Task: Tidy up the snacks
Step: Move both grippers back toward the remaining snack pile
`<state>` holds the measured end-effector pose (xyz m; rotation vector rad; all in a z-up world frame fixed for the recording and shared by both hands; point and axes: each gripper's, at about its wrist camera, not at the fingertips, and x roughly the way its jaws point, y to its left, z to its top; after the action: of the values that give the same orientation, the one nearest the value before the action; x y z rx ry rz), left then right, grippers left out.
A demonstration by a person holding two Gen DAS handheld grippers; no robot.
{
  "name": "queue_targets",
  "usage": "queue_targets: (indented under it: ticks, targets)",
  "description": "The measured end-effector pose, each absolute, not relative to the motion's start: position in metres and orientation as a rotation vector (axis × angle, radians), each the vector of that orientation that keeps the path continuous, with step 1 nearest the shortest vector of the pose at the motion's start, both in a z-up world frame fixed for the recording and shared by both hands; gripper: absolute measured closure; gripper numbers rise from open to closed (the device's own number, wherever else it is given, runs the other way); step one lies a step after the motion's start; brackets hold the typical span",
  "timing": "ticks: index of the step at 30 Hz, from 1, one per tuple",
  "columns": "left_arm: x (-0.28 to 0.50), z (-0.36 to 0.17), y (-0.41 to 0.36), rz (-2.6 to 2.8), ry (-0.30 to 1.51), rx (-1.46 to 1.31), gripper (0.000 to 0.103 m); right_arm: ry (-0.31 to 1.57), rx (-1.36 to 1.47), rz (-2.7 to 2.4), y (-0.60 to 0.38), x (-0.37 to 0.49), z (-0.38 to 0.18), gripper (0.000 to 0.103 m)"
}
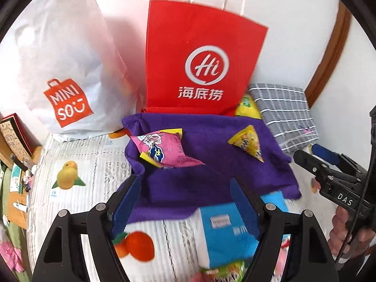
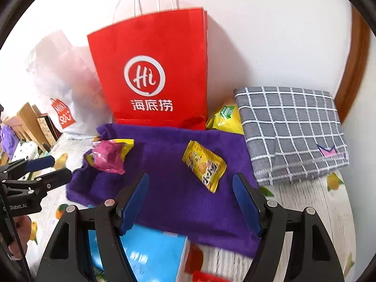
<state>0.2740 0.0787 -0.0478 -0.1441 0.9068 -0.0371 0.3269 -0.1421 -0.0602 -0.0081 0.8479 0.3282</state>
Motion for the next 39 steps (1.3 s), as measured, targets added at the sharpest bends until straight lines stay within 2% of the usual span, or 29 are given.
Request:
queue_targets:
  ticks: [11, 16, 21, 39]
  targets:
    - [0.209, -0.024, 0.073, -0.036, 0.872, -0.133, 0.026, 0.810, 0.044, 0.259, -0.159, 0.256, -0.039, 0.030]
    - [0.186, -0.017, 0.079, -0.030, 0.858, -0.162, 0.026, 0.862, 0.050, 0.283, -0.163, 0.233, -0.035, 0.029]
    - [0.167, -0.014, 0.080, -0.013, 0.854, -0.160, 0.026, 0.830, 0.017, 0.279, -0.160, 0.203, -0.027, 0.023]
    - [0.125, 0.001, 0.081, -0.006, 0.827, -0.152, 0.026, 0.826, 0.096, 0.326, -0.160, 0.156, -0.030, 0.023]
